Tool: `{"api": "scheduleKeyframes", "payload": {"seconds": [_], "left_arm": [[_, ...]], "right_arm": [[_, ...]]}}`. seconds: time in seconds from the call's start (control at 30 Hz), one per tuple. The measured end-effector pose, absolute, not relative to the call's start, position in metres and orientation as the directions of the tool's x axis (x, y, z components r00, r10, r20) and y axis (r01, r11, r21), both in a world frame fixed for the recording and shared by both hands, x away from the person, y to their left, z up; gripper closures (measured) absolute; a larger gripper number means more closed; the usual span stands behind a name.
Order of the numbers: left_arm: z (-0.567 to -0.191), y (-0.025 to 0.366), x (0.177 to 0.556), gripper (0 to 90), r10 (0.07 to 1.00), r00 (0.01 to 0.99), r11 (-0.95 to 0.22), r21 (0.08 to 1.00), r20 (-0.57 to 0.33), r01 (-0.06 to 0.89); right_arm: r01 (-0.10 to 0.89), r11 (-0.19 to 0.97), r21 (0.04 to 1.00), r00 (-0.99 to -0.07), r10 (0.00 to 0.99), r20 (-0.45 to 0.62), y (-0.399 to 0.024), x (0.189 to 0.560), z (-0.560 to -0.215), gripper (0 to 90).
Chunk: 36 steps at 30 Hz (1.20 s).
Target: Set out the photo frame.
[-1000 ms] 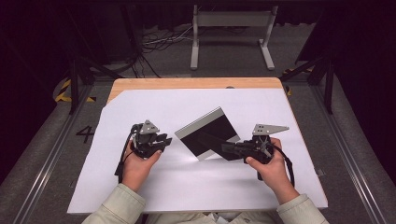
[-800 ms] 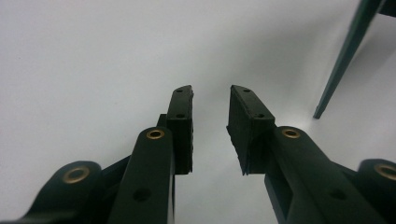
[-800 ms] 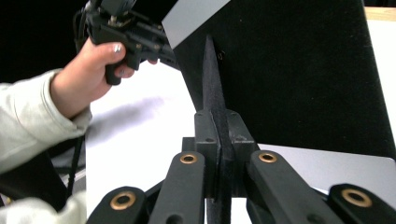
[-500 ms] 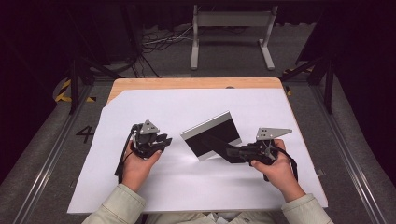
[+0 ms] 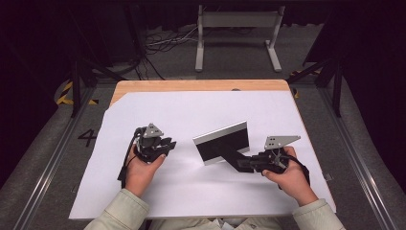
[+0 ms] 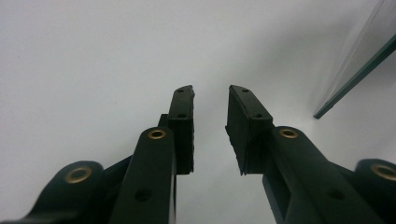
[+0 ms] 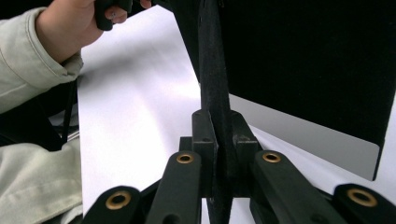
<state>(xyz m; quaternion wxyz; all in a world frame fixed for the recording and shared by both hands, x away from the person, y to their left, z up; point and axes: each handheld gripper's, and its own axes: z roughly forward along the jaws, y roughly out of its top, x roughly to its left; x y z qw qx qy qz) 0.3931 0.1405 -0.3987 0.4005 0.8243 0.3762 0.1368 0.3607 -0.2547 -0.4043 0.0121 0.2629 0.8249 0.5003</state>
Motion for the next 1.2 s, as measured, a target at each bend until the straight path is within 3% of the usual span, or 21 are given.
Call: {"api": "scheduleKeyframes", "payload": {"seconds": [1.2], "left_arm": [[-0.399, 0.136, 0.395, 71.5, 0.716, 0.694, -0.413, 0.755, -0.076, 0.509]], "right_arm": [[0.417, 0.509, 0.753, -0.863, 0.482, 0.152, -0.261, 0.356, -0.422, 75.6]]}}
